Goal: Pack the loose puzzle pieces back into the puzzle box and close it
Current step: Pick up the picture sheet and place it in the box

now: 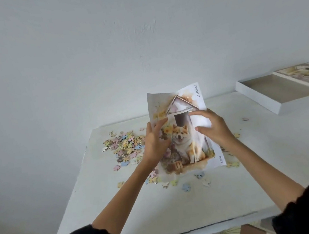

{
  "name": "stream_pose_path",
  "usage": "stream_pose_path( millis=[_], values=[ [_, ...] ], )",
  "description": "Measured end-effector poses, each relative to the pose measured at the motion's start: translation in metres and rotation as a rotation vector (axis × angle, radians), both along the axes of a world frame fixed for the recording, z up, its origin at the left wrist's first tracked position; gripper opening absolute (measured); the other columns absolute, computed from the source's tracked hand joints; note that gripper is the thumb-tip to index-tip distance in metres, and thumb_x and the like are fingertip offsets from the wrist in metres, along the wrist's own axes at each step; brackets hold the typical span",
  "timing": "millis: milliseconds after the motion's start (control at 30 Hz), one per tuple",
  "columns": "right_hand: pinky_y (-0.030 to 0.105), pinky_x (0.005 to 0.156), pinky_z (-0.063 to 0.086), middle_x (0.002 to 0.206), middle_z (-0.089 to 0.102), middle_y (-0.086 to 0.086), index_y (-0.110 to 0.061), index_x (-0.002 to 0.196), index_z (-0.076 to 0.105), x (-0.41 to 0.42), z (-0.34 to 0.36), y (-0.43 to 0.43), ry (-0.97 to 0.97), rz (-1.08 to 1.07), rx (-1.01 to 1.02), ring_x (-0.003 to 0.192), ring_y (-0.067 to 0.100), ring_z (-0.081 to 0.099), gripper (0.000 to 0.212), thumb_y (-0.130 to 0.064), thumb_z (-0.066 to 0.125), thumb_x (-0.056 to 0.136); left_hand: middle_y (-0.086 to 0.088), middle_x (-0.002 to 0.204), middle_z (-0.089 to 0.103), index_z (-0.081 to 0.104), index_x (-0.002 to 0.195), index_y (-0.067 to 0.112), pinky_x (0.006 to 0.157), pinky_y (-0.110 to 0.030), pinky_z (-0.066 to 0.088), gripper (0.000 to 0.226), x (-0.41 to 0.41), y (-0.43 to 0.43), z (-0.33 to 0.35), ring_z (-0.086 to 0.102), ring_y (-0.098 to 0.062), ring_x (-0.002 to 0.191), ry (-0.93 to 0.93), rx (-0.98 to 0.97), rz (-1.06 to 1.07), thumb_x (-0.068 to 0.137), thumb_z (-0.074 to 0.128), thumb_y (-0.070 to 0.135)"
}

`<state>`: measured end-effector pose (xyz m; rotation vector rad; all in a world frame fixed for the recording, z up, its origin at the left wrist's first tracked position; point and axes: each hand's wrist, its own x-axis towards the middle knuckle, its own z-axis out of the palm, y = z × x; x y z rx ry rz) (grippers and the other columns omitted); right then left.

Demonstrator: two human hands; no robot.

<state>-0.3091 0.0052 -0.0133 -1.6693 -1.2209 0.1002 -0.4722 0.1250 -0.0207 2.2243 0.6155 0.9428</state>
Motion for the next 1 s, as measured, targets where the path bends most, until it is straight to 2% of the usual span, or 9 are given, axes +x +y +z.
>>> stream_pose_path(
  millis=[100, 300, 400, 500, 567, 633, 700, 867, 1000],
  values=[
    [-0.005, 0.085, 0.031, 0.116, 0.057, 0.007, -0.016, 0.115, 0.061, 0.02, 0.0, -0.005, -0.065, 0.016, 0.024, 0.108, 0.011, 0.052, 0.05, 0.012, 0.06, 0.074, -0.012, 0.126, 0.041, 0.051, 0.128, 0.016, 0.075, 0.006, 0.038, 0.056, 0.02, -0.012, -0.006, 0.043, -0.015, 0.111, -0.066, 0.078, 0.037, 0.078, 0.065, -0.006],
    [0.0, 0.093, 0.031, 0.116, 0.059, 0.009, -0.012, 0.115, 0.06, 0.057, 0.014, -0.011, -0.156, 0.062, 0.113, 0.108, 0.0, 0.048, 0.049, 0.014, 0.057, 0.074, -0.012, 0.128, 0.04, 0.048, 0.129, 0.011, 0.073, 0.008, 0.036, 0.059, 0.057, -0.033, 0.0, 0.04, -0.013, 0.112, -0.175, 0.111, 0.123, 0.077, 0.063, -0.012],
    [0.001, 0.095, 0.031, 0.116, 0.057, 0.007, -0.008, 0.116, 0.059, 0.065, 0.014, -0.011, -0.177, 0.056, 0.198, 0.108, -0.004, 0.046, 0.048, 0.014, 0.058, 0.074, -0.006, 0.125, 0.04, 0.048, 0.128, 0.008, 0.079, 0.007, 0.036, 0.061, 0.068, -0.038, 0.003, 0.04, -0.012, 0.113, -0.24, 0.153, 0.157, 0.074, 0.06, -0.018],
    [0.0, 0.095, 0.03, 0.115, 0.056, 0.009, -0.009, 0.117, 0.059, 0.07, 0.006, -0.014, -0.172, 0.041, 0.213, 0.109, -0.004, 0.045, 0.049, 0.015, 0.058, 0.074, -0.007, 0.124, 0.042, 0.049, 0.128, 0.009, 0.089, 0.005, 0.033, 0.06, 0.074, -0.041, -0.005, 0.04, -0.015, 0.116, -0.236, 0.19, 0.187, 0.075, 0.061, -0.015],
    [0.0, 0.094, 0.031, 0.114, 0.057, 0.011, -0.011, 0.116, 0.059, 0.071, -0.004, -0.015, -0.173, 0.045, 0.178, 0.107, -0.003, 0.045, 0.05, 0.015, 0.057, 0.073, -0.013, 0.126, 0.044, 0.049, 0.128, 0.014, 0.088, 0.004, 0.033, 0.06, 0.075, -0.042, -0.015, 0.04, -0.015, 0.116, -0.194, 0.168, 0.206, 0.076, 0.064, -0.01],
    [0.0, 0.094, 0.031, 0.114, 0.057, 0.01, -0.012, 0.115, 0.06, 0.073, -0.011, -0.018, -0.156, 0.055, 0.153, 0.108, 0.003, 0.049, 0.051, 0.016, 0.055, 0.073, -0.015, 0.127, 0.044, 0.049, 0.128, 0.016, 0.089, -0.001, 0.035, 0.059, 0.076, -0.043, -0.024, 0.042, -0.018, 0.117, -0.161, 0.146, 0.215, 0.076, 0.066, -0.007],
    [0.0, 0.093, 0.032, 0.113, 0.058, 0.009, -0.012, 0.115, 0.06, 0.076, -0.013, -0.021, -0.136, 0.057, 0.156, 0.108, 0.011, 0.052, 0.05, 0.016, 0.055, 0.074, -0.015, 0.128, 0.044, 0.05, 0.129, 0.016, 0.094, -0.012, 0.037, 0.06, 0.078, -0.044, -0.025, 0.045, -0.023, 0.118, -0.147, 0.138, 0.214, 0.076, 0.068, -0.004],
    [-0.001, 0.093, 0.032, 0.116, 0.059, 0.01, -0.009, 0.116, 0.06, 0.095, 0.005, -0.034, -0.143, 0.014, 0.232, 0.108, -0.001, 0.047, 0.048, 0.016, 0.056, 0.075, -0.012, 0.126, 0.045, 0.052, 0.127, 0.016, 0.085, 0.003, 0.035, 0.057, 0.103, -0.051, 0.001, 0.043, -0.015, 0.114, -0.22, 0.161, 0.193, 0.076, 0.069, -0.002],
    [-0.001, 0.094, 0.03, 0.119, 0.058, 0.011, -0.008, 0.117, 0.059, 0.13, 0.018, -0.056, -0.137, -0.078, 0.244, 0.112, 0.009, 0.049, 0.051, 0.016, 0.056, 0.073, -0.007, 0.123, 0.041, 0.054, 0.124, 0.015, 0.088, 0.003, 0.037, 0.054, 0.144, -0.073, 0.023, 0.043, -0.016, 0.114, -0.316, 0.213, 0.124, 0.076, 0.068, -0.006]
  ],
)
